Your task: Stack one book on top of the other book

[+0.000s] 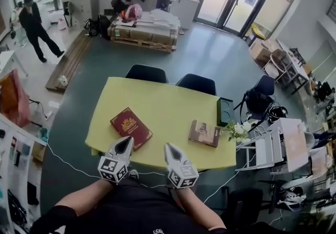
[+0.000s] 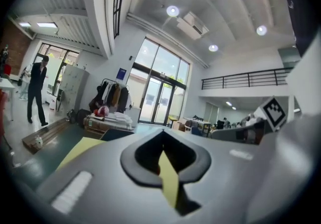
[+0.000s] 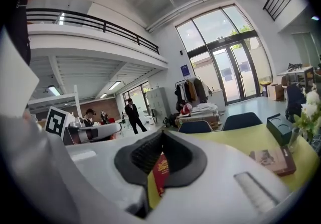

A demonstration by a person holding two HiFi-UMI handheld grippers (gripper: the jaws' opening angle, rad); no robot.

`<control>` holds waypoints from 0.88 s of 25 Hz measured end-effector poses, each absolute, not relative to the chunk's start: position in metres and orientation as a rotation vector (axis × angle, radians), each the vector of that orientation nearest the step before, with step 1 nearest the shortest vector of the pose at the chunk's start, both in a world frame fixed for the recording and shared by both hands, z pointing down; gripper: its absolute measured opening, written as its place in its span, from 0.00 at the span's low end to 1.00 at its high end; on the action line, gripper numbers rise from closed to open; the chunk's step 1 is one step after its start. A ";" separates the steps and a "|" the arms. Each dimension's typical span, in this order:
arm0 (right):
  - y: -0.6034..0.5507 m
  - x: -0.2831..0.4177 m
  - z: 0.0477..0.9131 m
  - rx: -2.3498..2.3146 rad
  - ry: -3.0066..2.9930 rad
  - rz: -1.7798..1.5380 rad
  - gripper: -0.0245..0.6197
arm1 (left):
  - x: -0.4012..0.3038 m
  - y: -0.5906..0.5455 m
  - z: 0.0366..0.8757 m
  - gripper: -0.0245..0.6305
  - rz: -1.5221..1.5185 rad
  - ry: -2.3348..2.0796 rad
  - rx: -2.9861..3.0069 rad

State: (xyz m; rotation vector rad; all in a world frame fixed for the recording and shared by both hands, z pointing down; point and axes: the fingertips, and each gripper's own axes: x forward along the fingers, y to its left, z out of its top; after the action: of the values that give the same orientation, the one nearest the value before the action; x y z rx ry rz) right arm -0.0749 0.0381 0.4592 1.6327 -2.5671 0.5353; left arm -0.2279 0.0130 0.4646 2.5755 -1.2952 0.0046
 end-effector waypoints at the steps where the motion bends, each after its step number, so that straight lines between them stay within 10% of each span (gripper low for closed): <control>1: 0.029 -0.078 0.457 1.640 -2.563 0.525 0.04 | -0.229 0.001 0.464 0.05 0.008 -1.280 2.588; 22: -0.078 -0.057 0.477 1.440 -2.550 0.586 0.04 | -0.217 -0.067 0.468 0.05 -0.008 -1.419 2.460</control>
State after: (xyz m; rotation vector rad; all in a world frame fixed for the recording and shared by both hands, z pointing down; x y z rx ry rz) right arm -0.0568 -0.0783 0.4769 1.4399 -2.5502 0.5864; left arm -0.2168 -0.0673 0.4678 2.4600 -1.4187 -0.0077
